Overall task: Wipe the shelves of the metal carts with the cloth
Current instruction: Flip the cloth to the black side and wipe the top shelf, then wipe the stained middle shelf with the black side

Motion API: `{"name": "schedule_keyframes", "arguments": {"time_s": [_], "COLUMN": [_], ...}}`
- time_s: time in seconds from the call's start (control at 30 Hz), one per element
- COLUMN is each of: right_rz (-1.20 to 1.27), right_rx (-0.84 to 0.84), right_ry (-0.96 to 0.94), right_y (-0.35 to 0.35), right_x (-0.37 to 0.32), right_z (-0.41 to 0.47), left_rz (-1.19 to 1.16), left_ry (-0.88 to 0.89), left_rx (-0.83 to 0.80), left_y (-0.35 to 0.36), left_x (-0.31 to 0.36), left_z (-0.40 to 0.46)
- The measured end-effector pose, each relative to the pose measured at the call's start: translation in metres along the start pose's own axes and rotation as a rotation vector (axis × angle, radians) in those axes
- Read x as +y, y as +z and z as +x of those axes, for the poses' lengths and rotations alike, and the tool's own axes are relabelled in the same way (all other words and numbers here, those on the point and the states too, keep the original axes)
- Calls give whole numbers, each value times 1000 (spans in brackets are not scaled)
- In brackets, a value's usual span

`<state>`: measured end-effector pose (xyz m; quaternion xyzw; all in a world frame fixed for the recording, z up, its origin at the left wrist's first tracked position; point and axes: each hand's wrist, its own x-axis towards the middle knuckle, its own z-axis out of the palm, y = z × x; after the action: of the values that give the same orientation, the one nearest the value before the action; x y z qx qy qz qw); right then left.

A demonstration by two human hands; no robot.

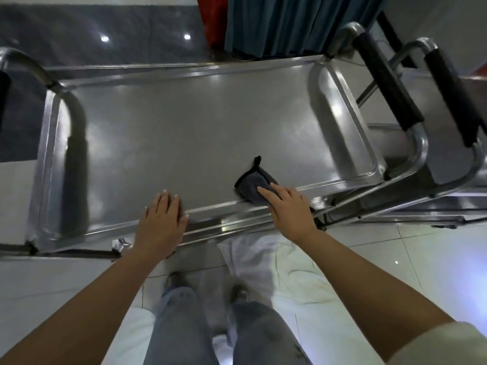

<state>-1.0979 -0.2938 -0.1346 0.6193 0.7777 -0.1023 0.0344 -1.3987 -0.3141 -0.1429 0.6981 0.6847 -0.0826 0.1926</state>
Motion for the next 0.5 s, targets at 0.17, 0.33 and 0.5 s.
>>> {"name": "schedule_keyframes", "arguments": {"time_s": [0.17,0.33,0.5], "right_rz": [57,137,225], "right_rx": [-5,-37,-68], "right_ry": [44,129,266], "right_y": [-2,11,40], "right_x": [15,20,9], "right_z": [-33,-76,-119], "left_rz": [71,90,86], "left_ry": [113,240,388], "left_rx": [-30,-16,-7], "left_y": [17,26,41], "left_x": [22,22,10], "left_z": [-33,-55,-79]}}
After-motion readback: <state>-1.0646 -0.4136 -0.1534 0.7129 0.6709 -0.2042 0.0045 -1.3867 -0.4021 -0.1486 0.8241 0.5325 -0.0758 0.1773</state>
